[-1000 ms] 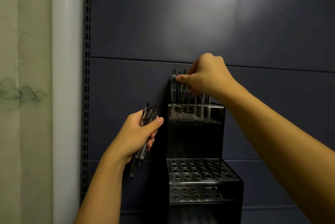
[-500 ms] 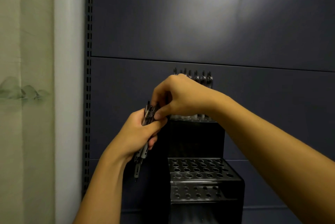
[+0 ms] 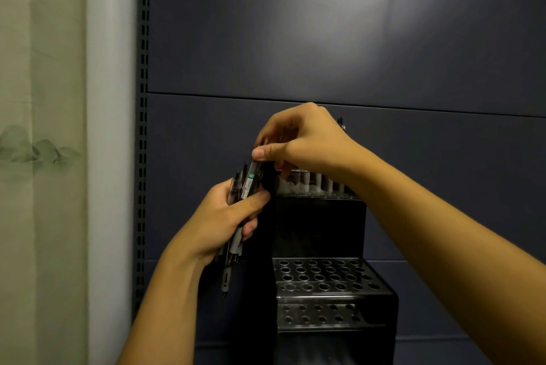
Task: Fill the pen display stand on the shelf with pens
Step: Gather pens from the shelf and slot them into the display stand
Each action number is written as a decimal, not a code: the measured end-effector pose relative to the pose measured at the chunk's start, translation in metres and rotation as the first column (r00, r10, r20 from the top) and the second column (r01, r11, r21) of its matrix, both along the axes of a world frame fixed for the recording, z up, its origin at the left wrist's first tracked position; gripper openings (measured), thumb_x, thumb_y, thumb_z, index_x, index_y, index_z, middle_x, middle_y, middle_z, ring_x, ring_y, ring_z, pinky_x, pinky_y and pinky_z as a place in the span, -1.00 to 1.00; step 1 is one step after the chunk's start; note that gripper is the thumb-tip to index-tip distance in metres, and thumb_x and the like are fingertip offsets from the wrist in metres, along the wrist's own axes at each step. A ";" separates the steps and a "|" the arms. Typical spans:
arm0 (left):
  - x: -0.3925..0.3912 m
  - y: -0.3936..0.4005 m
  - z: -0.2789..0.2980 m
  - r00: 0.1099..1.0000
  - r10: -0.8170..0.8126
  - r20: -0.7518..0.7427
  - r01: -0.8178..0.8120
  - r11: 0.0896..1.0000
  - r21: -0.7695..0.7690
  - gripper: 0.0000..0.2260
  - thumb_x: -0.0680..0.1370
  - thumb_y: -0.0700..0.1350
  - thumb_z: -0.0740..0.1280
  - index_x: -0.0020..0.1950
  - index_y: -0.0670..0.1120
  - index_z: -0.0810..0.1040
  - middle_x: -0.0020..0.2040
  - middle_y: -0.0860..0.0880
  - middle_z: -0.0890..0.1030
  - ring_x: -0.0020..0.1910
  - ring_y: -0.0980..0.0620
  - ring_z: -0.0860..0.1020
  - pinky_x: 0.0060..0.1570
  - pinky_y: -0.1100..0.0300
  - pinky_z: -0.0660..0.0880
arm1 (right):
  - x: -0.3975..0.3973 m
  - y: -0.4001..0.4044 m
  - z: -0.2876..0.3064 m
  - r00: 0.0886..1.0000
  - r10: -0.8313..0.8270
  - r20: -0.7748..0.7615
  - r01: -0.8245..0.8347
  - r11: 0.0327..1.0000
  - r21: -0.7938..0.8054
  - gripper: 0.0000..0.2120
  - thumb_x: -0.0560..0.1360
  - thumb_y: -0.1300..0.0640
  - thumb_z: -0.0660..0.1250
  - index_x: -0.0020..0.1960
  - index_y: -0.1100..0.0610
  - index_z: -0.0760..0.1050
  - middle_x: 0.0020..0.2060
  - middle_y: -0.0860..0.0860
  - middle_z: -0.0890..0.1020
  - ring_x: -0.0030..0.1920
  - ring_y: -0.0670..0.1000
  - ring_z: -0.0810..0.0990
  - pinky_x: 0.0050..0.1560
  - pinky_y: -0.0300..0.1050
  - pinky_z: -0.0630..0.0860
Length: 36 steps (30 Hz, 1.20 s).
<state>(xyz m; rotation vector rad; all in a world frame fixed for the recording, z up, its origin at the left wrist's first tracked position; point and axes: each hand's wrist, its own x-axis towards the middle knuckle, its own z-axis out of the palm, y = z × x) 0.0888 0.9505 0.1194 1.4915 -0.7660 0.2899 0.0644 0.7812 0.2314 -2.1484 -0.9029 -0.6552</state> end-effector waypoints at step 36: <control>0.006 -0.010 -0.004 0.986 0.153 -0.068 -0.162 0.974 -0.157 -0.83 0.63 -0.06 0.33 0.02 -0.15 0.43 -0.36 -0.01 0.42 -0.51 0.04 0.33 -0.53 0.19 0.34 | 0.012 -0.039 0.043 0.860 -0.479 0.176 0.411 0.855 0.317 -0.73 0.52 0.23 0.44 -0.33 0.29 0.56 -0.38 0.21 0.68 -0.39 0.08 0.71 -0.15 0.02 0.71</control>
